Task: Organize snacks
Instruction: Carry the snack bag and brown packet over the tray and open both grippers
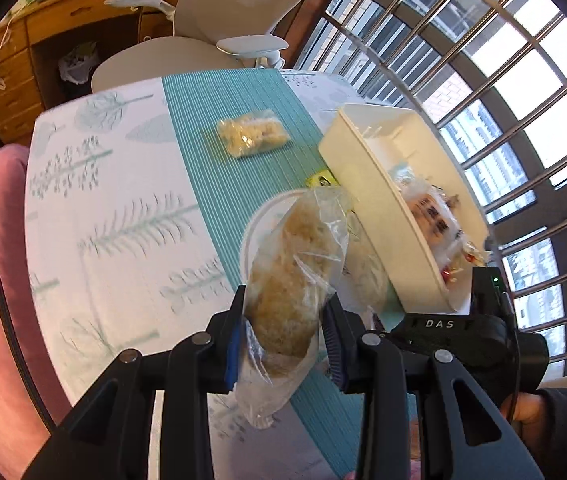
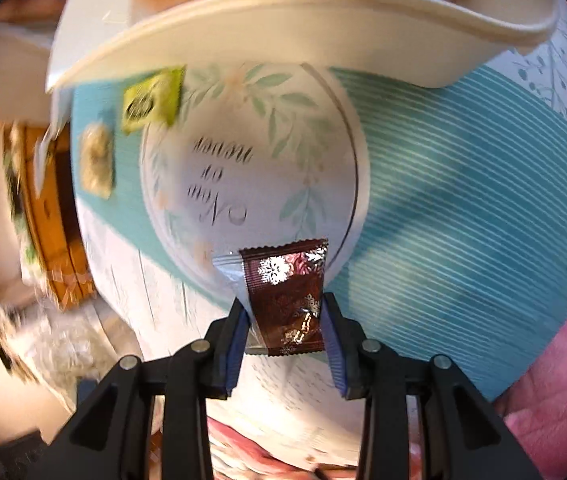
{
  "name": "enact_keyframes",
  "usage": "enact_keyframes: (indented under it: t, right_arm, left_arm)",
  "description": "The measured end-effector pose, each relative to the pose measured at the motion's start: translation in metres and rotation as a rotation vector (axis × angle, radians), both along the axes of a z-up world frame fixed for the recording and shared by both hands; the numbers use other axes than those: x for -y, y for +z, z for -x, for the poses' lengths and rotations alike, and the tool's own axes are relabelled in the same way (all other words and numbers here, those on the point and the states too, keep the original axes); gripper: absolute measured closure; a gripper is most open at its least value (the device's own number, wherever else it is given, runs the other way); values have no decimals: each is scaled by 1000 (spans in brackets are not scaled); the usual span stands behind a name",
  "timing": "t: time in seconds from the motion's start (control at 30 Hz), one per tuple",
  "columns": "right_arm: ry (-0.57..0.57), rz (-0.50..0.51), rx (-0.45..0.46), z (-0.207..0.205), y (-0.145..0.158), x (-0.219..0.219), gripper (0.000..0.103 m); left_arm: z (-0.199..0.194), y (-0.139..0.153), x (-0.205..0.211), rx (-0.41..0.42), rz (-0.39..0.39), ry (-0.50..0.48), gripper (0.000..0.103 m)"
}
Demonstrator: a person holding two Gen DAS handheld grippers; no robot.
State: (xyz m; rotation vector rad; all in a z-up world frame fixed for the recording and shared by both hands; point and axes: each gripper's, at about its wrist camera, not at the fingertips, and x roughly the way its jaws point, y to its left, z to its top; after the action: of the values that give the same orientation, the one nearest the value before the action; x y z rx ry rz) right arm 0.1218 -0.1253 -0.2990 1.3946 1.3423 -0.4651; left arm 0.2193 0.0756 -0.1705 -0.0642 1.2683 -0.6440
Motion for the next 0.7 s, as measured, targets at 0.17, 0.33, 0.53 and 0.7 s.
enact_keyframes:
  t: [0.17,0.33,0.53,0.7]
  right_arm:
    - [95,-6,30,15,10,-2,68]
    - [169,79,52,53,38,22,68]
    - [232,150,162,62,67,43,68]
    - [296,186,268,63,91,63,68]
  left_arm:
    - [25,-2,-1,-50,58,13,70]
    - [43,7,11,-56,97,-13,70]
    - [60,21,22,-41,143,-2,70]
    - [71,31,34,-16,173,36,70]
